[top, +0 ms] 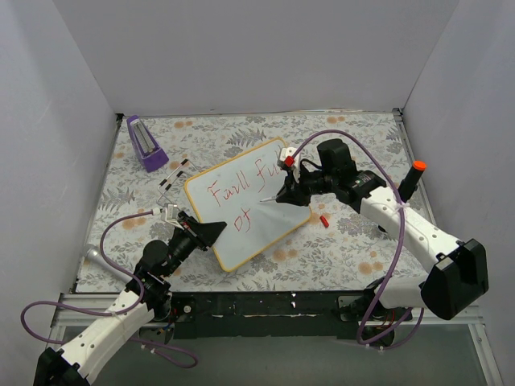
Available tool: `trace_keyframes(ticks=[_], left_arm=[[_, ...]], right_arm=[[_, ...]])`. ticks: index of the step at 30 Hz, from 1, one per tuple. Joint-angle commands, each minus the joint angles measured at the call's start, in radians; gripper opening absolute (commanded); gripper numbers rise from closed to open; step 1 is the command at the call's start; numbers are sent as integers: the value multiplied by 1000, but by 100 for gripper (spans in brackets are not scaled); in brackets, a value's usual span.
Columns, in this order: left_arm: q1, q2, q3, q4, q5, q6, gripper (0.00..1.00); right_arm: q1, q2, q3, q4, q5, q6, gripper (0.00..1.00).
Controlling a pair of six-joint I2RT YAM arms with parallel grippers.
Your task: Write a sentence on the whiteboard
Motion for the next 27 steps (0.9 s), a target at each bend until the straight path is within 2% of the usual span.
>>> trace_keyframes(ticks=[1, 8, 16, 21, 27], left_arm=[[-2, -41, -20, 147, 7, -24, 0], [-2, -38, -20, 150, 13, -26, 0], [-2, -20, -14, 155, 21, -20, 0], [-2, -20, -17, 158, 24, -23, 0], [-2, 8, -8, 172, 30, -21, 0]], right_arm=[[-7, -29, 29, 1, -8, -20, 1], [-8, -12, 52, -9, 4, -30, 1], [-24, 23, 95, 21, 107, 2, 1], [-31, 46, 90, 2, -11, 2, 1], [-2, 58, 46, 18, -25, 13, 1]])
